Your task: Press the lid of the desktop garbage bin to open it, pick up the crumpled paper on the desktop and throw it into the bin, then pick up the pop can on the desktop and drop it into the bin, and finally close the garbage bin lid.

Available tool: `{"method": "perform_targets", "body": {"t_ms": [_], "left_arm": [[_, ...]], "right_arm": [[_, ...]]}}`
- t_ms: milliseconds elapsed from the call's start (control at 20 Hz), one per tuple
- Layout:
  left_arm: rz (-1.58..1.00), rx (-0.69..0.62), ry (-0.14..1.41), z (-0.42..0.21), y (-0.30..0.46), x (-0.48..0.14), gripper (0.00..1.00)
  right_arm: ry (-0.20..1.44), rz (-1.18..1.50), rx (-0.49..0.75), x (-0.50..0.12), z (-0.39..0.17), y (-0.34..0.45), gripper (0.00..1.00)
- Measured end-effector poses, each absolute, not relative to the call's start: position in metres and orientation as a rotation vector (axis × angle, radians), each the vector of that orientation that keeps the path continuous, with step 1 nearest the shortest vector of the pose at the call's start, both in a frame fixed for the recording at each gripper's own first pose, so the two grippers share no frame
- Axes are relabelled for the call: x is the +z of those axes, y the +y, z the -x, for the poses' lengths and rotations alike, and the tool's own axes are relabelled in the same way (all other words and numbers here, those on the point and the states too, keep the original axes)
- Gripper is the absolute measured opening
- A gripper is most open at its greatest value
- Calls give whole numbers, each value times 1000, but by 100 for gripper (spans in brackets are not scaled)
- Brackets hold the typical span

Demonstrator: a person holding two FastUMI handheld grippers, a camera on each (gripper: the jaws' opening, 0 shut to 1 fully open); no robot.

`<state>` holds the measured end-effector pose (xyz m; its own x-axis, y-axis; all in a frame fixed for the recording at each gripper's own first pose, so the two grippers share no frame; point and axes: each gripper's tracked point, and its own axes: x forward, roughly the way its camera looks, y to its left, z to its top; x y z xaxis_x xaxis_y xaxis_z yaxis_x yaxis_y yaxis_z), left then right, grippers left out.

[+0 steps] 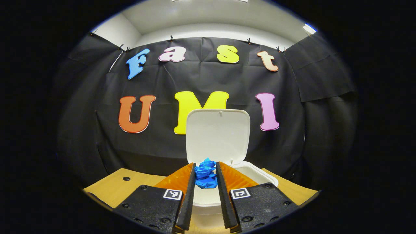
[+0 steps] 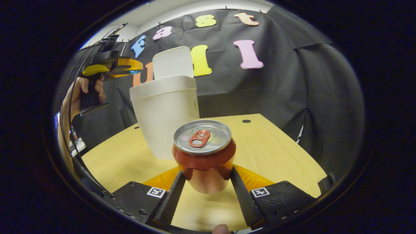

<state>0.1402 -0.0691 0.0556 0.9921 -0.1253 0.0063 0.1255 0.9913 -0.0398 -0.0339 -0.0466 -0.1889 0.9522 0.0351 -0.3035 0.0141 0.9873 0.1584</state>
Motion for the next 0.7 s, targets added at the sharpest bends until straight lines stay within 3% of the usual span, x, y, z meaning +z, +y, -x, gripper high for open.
{"method": "perform_targets", "body": {"t_ms": [200,300,500,700], "left_arm": [[33,-134,34,-150,-72,47,43],[27,-134,37,-152,-73,46,53],[32,-137,16,-147,-72,52,100],[19,-125,-12,-137,-62,59,100]], "right_arm": [[294,-151,2,-183,35,-50,80],[286,-148,1,-179,36,-49,80],[281,-131,2,-176,37,-48,80],[274,-123,17,-163,35,-46,80]]}}
